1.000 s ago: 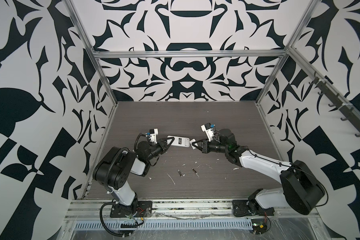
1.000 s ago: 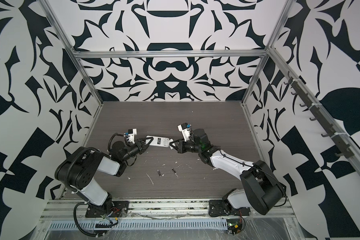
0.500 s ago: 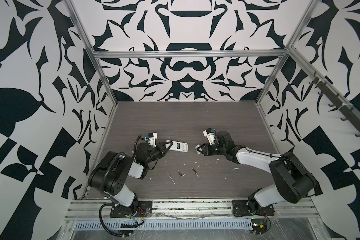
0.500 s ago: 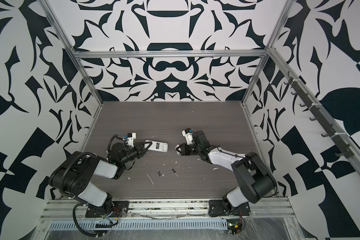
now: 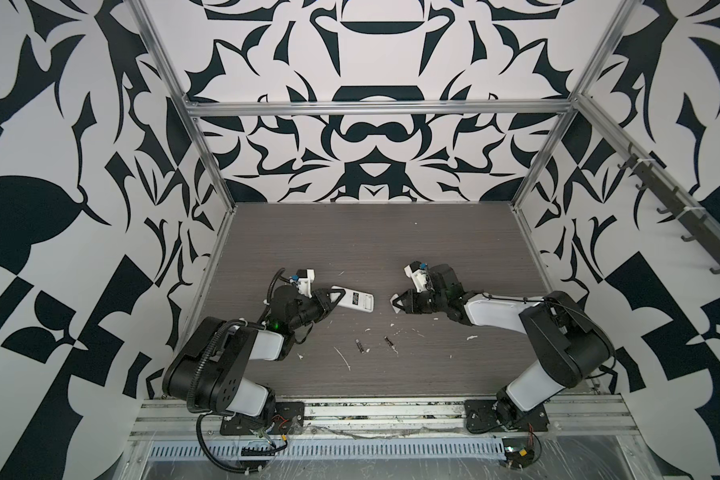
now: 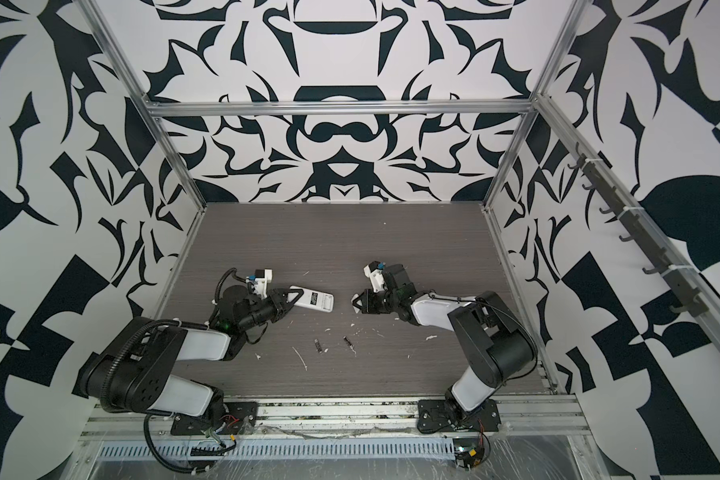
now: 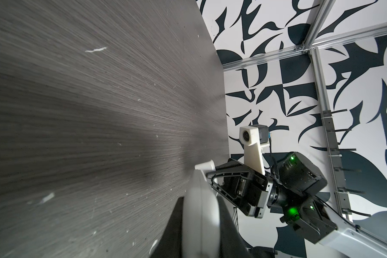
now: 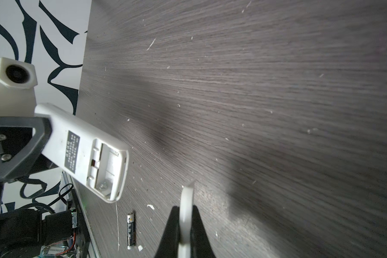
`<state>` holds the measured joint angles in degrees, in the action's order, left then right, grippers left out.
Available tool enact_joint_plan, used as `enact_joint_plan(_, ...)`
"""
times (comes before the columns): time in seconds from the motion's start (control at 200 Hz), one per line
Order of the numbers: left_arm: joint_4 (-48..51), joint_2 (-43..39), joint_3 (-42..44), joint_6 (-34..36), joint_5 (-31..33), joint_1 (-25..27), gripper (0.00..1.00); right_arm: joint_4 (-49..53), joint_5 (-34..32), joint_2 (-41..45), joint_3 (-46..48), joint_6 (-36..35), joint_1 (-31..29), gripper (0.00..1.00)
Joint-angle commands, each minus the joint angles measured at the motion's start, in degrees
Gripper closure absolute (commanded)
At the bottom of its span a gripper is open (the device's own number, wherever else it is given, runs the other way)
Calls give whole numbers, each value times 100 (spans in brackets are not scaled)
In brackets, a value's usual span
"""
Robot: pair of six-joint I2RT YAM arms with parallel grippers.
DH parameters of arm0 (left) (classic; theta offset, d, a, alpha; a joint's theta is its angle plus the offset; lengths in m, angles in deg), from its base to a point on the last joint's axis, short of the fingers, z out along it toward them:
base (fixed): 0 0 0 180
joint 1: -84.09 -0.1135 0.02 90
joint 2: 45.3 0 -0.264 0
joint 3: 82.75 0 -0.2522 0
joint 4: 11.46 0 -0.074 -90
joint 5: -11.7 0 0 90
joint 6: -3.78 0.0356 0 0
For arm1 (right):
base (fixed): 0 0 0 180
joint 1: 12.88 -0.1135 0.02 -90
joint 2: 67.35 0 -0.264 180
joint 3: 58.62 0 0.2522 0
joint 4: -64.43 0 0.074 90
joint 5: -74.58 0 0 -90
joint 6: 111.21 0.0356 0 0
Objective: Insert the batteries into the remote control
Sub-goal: 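Lower the white battery cover onto the table and open the right gripper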
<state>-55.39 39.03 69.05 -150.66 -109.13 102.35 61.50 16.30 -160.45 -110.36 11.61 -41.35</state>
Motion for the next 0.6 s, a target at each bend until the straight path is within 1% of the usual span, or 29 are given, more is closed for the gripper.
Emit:
enact_joint_plan(0.0,23,-106,114,111,-99,-22,99,-345,148,-103,36,75,31,96)
enact_joint_plan(0.165,290,-271,103,216,-91,-21,99,-491,187,-300,36,122,26,94)
enact_joint_plan(0.35,610,-396,13,334,-109,-22,99,-502,102,-338,88,114,35,90)
enact_joint_plan(0.55,811,-499,-48,422,-108,-22,99,-446,-30,-323,122,85,41,81)
enact_joint_plan(0.595,840,-535,-50,431,-100,-17,99,-424,-81,-330,123,71,43,77)
